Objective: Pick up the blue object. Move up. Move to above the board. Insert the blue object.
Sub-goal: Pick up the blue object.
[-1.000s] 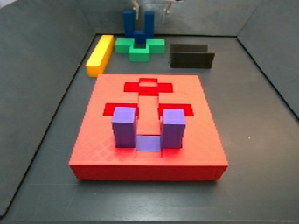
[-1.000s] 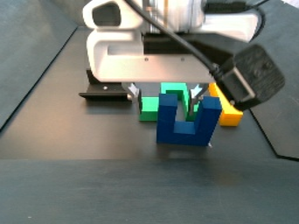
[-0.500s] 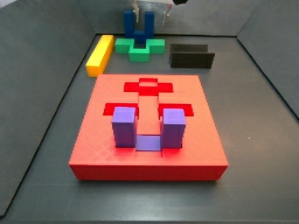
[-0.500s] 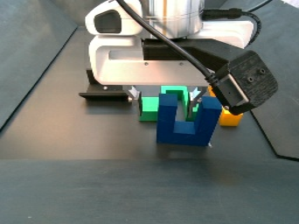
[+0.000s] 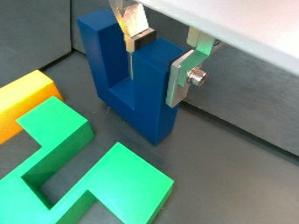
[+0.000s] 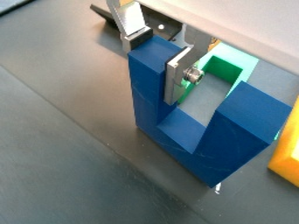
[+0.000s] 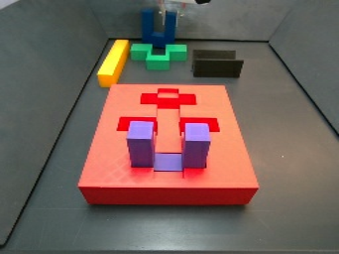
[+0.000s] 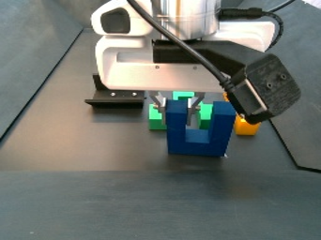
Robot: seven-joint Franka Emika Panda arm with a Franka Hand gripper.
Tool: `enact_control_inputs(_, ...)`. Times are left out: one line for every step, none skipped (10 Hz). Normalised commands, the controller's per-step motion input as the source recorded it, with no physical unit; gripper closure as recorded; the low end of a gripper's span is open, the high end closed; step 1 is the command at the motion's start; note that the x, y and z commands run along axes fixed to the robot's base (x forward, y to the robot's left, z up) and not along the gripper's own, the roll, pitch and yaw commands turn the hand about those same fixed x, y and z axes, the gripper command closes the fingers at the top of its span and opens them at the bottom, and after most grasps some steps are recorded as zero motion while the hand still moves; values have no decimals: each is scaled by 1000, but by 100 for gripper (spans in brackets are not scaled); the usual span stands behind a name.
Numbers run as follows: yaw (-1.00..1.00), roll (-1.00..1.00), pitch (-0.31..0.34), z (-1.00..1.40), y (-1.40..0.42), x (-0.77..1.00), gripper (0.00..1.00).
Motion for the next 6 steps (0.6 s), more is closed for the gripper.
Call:
enact_control_inputs(0, 0, 0, 0, 0, 0, 100)
enact_control_inputs(0, 0, 0, 0, 0, 0, 100)
enact_control_inputs(0, 0, 0, 0, 0, 0, 100)
enact_control_inputs(0, 0, 0, 0, 0, 0, 100)
enact_control_inputs(0, 0, 0, 0, 0, 0, 100)
enact_control_inputs(0, 0, 0, 0, 0, 0, 100)
